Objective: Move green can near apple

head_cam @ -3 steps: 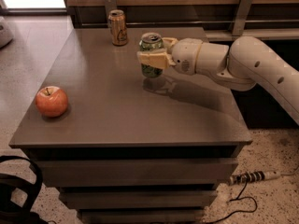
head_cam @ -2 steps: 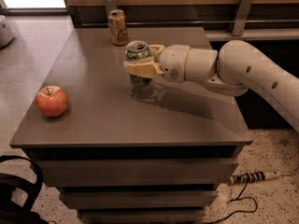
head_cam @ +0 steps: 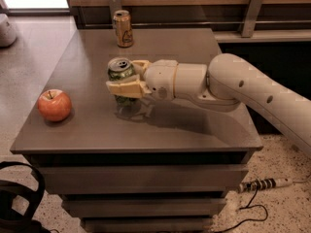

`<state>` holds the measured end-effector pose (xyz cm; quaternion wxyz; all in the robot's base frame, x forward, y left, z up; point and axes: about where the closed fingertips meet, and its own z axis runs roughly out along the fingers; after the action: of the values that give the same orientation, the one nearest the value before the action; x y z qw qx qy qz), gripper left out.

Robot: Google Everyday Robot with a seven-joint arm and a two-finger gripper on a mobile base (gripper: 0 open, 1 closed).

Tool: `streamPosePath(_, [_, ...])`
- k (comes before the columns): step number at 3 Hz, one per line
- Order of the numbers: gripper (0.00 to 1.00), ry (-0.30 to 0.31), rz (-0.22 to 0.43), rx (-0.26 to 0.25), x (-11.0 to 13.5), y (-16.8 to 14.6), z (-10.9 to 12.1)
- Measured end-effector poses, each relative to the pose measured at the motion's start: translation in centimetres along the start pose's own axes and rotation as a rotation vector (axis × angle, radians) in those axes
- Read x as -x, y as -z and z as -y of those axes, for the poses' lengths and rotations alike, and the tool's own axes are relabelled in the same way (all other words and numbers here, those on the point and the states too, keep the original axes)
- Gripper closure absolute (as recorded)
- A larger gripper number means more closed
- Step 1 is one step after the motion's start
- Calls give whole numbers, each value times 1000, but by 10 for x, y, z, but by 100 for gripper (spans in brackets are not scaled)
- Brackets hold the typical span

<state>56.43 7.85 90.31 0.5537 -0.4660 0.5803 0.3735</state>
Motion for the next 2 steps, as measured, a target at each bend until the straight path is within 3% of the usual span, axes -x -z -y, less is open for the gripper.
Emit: streamPosePath(2, [100,-21,51,155,5,-40,-42])
